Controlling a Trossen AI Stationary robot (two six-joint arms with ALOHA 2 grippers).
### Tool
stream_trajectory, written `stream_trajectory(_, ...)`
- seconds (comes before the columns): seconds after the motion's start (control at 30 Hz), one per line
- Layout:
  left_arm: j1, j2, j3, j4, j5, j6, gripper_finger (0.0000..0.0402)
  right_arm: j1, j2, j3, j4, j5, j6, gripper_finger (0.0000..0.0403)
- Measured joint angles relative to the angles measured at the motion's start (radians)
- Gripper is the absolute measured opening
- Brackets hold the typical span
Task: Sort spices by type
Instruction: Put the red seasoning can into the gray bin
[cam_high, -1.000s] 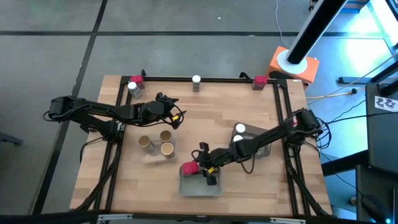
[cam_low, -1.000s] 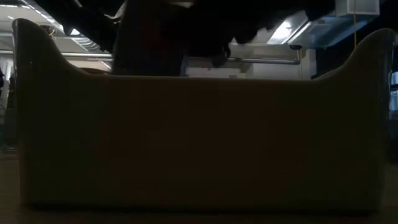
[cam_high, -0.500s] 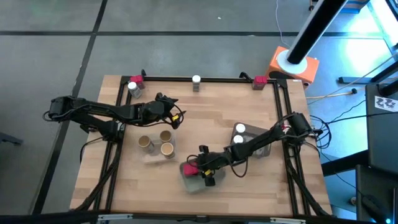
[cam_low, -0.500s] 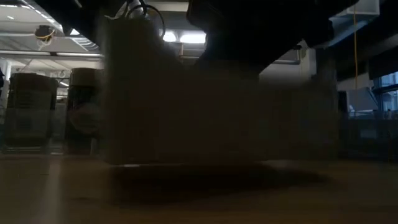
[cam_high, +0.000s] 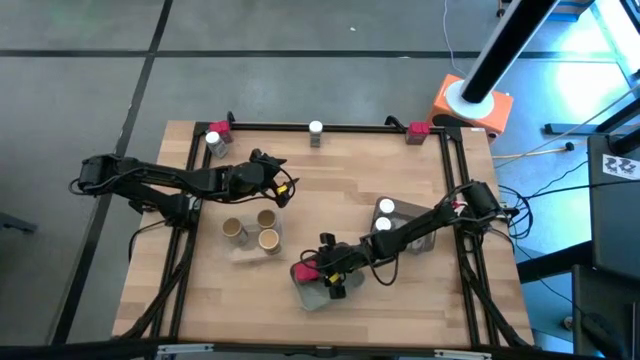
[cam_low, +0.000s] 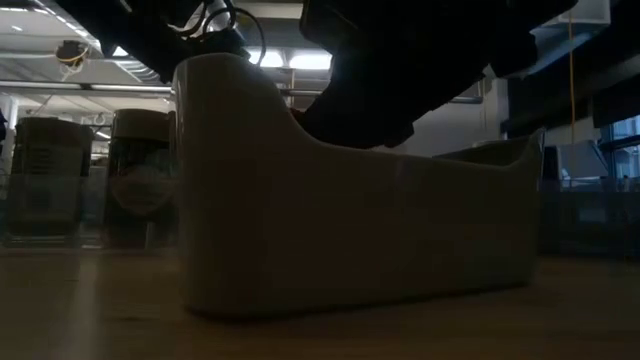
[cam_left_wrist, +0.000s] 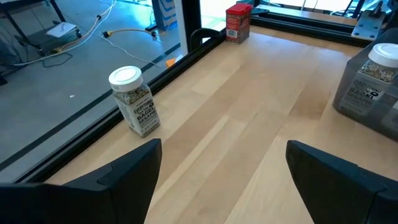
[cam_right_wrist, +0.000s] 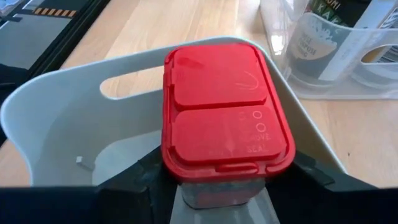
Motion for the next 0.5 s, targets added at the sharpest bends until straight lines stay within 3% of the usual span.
stream_trajectory(0.27, 0.0, 0.0, 0.0, 0.0, 0.0, -0.009, 0.0327, 0.0, 0.0, 0.0, 0.035, -0.011, 0.003, 0.0215)
stream_trajectory(0.5, 0.0, 0.0, 0.0, 0.0, 0.0, -0.008, 0.0327, 0.0, 0.0, 0.0, 0.03, -0.013, 0.007, 0.0277)
